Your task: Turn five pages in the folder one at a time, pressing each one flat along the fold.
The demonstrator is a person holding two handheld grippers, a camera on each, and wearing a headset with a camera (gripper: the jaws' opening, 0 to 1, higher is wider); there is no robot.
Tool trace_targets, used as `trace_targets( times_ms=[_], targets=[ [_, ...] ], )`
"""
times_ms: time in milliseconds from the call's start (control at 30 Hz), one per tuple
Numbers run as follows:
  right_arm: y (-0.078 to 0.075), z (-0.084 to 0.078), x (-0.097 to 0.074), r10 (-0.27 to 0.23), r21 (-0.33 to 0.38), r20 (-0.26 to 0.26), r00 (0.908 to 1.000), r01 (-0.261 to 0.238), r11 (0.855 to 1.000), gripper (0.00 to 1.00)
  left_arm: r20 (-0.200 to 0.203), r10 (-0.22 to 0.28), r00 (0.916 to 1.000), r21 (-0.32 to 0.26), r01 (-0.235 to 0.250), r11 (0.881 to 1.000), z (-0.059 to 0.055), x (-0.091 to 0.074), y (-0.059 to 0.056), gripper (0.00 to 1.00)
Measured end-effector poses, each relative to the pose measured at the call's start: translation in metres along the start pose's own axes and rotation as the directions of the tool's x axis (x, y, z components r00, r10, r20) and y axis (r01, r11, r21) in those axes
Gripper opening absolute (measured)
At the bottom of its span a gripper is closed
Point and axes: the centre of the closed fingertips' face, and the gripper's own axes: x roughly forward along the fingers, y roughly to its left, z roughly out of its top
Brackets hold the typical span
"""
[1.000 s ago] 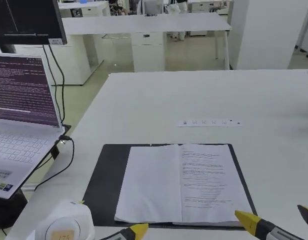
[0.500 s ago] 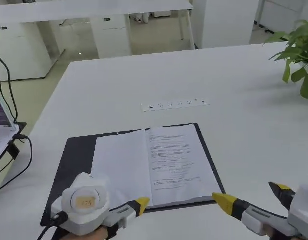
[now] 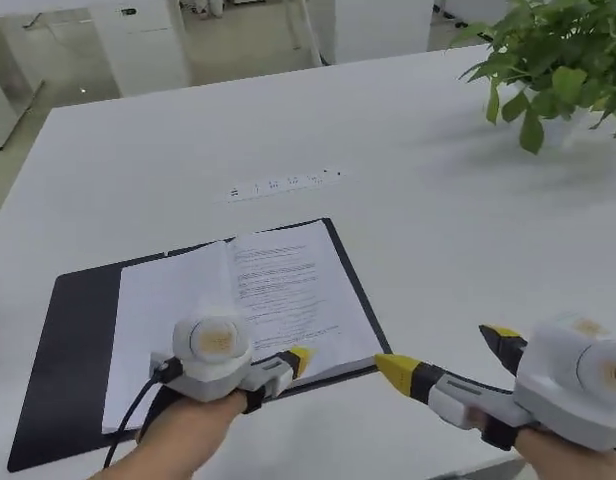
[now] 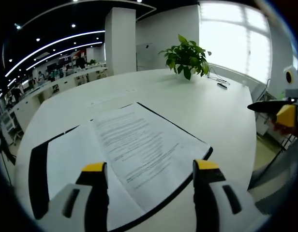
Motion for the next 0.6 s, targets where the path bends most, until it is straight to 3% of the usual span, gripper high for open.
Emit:
trace_targets(
  times_ms=[300,467,600],
  targets=[
    [0.002,-0.001,-0.002,-0.008,0.014,0.004,1.0000,0.008,1.000,0.90,-0.008,-0.040,0.9992,0.009,0.041,0.999,-0.003,0.030,-0.022,0.66],
    [0.007,-0.006,-0.002,0.001,0.012,-0.007,1.0000,-0.001,1.000,0.89,0.019,-0.012,0.9998,0.013,0.011,1.000,0.002,0.043,-0.023,0.64],
    [0.011,-0.008,-0.004,0.012,-0.001,-0.001,0.9999,-0.012,1.000,0.89,-0.016,-0.007,0.9999,0.003,0.007,1.000,-0.011,0.053,-0.025,0.59]
  ],
)
